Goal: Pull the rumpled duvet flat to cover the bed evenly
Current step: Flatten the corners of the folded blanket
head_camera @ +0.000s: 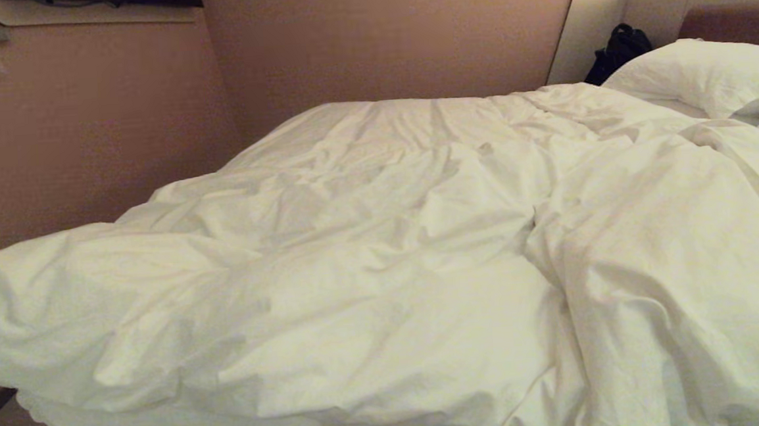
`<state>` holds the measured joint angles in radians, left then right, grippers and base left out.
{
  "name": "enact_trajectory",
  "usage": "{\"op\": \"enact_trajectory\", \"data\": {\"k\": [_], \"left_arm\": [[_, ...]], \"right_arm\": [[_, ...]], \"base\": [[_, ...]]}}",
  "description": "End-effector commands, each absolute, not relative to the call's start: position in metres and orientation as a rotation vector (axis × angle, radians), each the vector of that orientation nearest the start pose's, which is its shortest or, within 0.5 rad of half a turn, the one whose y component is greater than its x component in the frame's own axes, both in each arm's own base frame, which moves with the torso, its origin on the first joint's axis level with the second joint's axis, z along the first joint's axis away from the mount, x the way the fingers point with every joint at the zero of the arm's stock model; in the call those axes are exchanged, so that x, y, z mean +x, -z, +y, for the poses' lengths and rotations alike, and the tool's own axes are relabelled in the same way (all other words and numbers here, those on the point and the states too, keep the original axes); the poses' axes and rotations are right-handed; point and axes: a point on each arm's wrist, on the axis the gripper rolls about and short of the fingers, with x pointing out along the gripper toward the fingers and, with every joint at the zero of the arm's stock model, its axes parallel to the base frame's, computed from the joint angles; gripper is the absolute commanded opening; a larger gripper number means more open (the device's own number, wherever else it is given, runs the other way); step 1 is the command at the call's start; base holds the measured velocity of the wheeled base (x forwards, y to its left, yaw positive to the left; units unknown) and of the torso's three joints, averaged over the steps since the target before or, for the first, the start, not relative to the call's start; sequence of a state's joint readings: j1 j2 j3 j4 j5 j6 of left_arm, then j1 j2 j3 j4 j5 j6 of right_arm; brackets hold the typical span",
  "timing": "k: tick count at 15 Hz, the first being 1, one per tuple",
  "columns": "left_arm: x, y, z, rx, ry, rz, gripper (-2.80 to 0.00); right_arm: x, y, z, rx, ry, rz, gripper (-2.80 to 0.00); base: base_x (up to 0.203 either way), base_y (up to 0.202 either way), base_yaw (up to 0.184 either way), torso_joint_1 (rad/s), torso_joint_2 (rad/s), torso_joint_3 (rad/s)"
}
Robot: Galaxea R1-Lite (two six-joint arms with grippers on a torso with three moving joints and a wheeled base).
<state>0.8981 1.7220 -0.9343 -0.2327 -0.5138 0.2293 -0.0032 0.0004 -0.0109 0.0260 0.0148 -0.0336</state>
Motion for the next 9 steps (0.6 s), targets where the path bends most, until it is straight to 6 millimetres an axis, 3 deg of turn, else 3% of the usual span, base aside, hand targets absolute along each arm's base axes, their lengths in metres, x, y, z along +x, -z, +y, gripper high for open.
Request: {"op": "enact_trajectory", "data": {"k": [1, 9], "left_arm": [[0.172, -0.200, 0.221, -0.103, -0.365, 0.452, -2.80], [0.122, -0.200, 0.238, -0.017, -0.487, 0.550, -2.80]], "right_arm": [[-0.024, -0.076, 0.000, -0.035, -0.013, 0.015, -2.80], [-0.024, -0.076, 0.000, -0.034, -0.013, 0.015, -2.80]], "base": [[0.000, 0.000, 0.000, 0.000, 0.00, 0.000], [0.000, 0.000, 0.000, 0.000, 0.00, 0.000]]}}
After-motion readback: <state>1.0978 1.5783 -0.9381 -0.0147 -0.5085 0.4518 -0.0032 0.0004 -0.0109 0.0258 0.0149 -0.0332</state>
